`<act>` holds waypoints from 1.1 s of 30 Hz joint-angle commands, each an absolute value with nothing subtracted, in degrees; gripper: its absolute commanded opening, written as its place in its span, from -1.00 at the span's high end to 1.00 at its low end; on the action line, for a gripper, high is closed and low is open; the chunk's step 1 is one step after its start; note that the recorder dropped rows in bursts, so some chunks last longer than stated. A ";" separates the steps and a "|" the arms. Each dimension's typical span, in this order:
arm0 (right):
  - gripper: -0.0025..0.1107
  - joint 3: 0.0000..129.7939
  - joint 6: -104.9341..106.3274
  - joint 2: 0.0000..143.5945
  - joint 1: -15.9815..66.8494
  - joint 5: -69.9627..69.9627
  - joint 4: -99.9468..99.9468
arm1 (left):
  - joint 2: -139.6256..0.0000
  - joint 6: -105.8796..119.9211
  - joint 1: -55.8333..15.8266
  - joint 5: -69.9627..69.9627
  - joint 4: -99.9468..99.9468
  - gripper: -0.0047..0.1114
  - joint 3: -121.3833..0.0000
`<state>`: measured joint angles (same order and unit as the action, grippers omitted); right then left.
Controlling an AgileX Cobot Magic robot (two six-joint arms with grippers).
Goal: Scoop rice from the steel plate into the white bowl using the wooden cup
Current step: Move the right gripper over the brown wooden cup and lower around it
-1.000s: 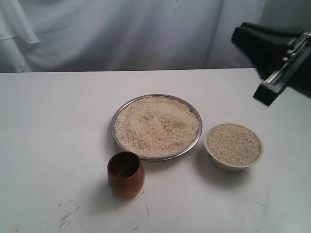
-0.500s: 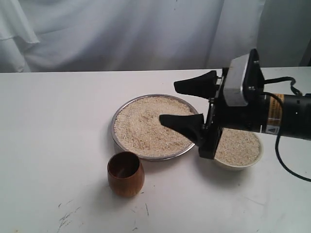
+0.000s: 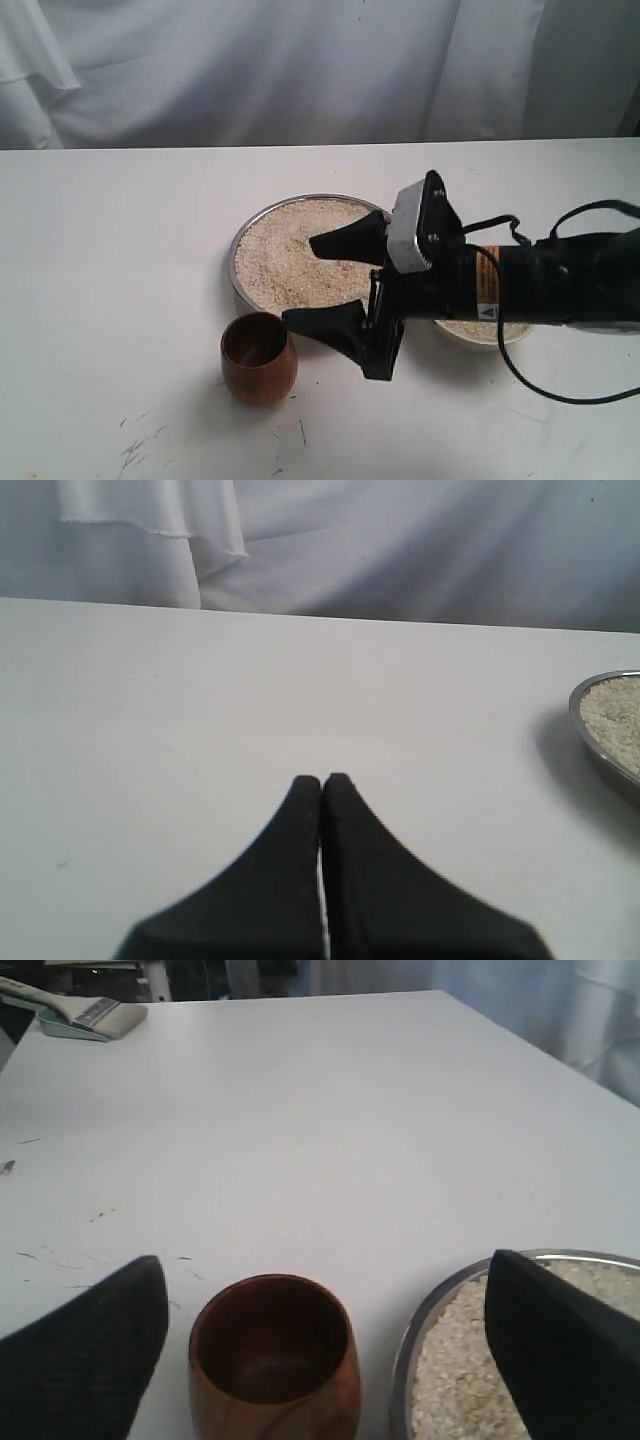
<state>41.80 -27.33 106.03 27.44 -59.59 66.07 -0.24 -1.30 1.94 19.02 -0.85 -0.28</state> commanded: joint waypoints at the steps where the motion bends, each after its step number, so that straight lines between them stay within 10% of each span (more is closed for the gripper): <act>1: -0.43 41.83 -20.93 112.93 27.71 -65.66 63.68 | 0.00 -1.35 2.04 18.27 -0.94 0.92 0.00; 33: -0.66 49.75 -40.21 115.43 30.38 -51.65 83.08 | 0.00 -1.35 2.04 18.27 -0.94 0.92 0.00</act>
